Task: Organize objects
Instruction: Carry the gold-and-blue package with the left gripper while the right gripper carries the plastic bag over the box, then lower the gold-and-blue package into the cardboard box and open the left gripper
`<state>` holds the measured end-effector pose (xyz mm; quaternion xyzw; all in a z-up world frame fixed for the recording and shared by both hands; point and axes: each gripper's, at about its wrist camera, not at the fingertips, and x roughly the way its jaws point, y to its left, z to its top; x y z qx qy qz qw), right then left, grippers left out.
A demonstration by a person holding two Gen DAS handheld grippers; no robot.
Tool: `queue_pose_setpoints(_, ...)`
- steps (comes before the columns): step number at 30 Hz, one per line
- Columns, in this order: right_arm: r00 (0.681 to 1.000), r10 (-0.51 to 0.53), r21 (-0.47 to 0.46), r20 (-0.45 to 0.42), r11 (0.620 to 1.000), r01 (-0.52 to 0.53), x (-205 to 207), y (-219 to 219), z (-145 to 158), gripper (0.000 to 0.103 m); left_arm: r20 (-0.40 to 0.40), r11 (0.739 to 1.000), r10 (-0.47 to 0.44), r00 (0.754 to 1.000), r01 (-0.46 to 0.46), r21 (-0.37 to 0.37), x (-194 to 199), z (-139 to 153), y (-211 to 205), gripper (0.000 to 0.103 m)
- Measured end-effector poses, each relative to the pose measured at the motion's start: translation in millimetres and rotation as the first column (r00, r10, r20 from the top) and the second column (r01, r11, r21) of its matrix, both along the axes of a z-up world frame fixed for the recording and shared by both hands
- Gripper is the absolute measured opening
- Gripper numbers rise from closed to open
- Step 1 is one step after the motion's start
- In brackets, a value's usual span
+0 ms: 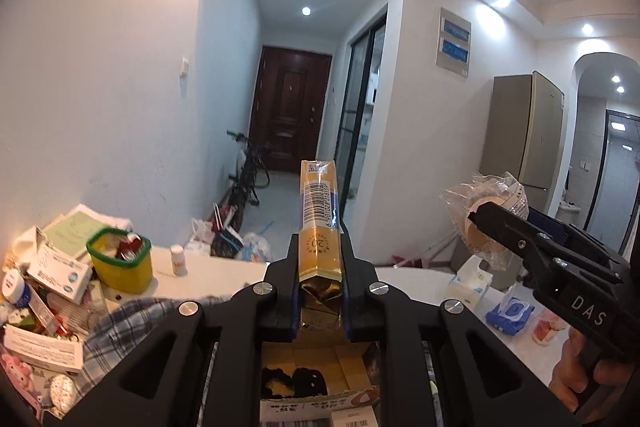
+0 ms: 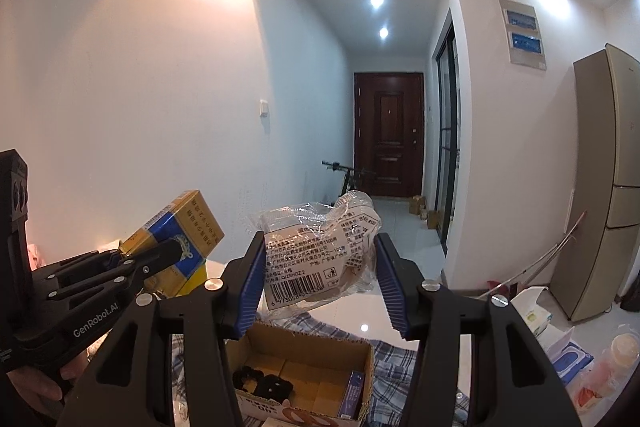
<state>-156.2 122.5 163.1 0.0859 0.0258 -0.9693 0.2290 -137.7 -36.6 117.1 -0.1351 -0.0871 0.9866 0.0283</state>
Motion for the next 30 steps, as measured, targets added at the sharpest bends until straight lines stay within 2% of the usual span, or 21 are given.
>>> queue_pose_setpoints(8, 0.987, -0.001, 0.056, 0.16, 0.998, -0.008, -35.8, -16.1, -36.9, 0.051, 0.146, 0.997, 0.001, 0.989, -0.013, 0.079, -42.7, -30.7, -9.4, 0.016)
queue_pose_setpoints(12, 0.976, -0.016, 0.077, 0.218, 0.997, -0.001, -53.2, -16.3, -53.3, 0.051, 0.184, 0.999, 0.024, 0.983, -0.032, 0.04, -55.8, -43.2, -7.0, 0.016)
queue_pose_setpoints(17, 0.956, -0.046, 0.119, 0.29, 0.993, 0.011, -81.1, -16.5, -71.5, 0.051, 0.287, 0.999, 0.013, 0.958, -0.026, 0.043, -73.3, -64.1, -2.5, 0.016)
queue_pose_setpoints(19, 0.946, -0.052, 0.127, 0.32, 0.992, 0.012, -90.7, -16.7, -79.0, 0.051, 0.335, 0.997, 0.03, 0.942, -0.05, 0.051, -81.1, -76.8, -2.0, 0.016)
queue_pose_setpoints(23, 0.931, -0.074, 0.158, 0.357, 0.987, 0.018, -102.8, -25.0, -96.1, 0.051, 0.426, 0.996, 0.002, 0.904, -0.04, 0.08, -97.6, -98.4, -1.9, 0.016)
queue_pose_setpoints(30, 0.911, -0.034, 0.142, 0.412, 0.99, -0.027, -106.3, -26.8, -104.6, 0.051, 0.47, 0.996, 0.04, 0.881, -0.073, 0.051, -106.6, -113.5, -3.1, 0.016)
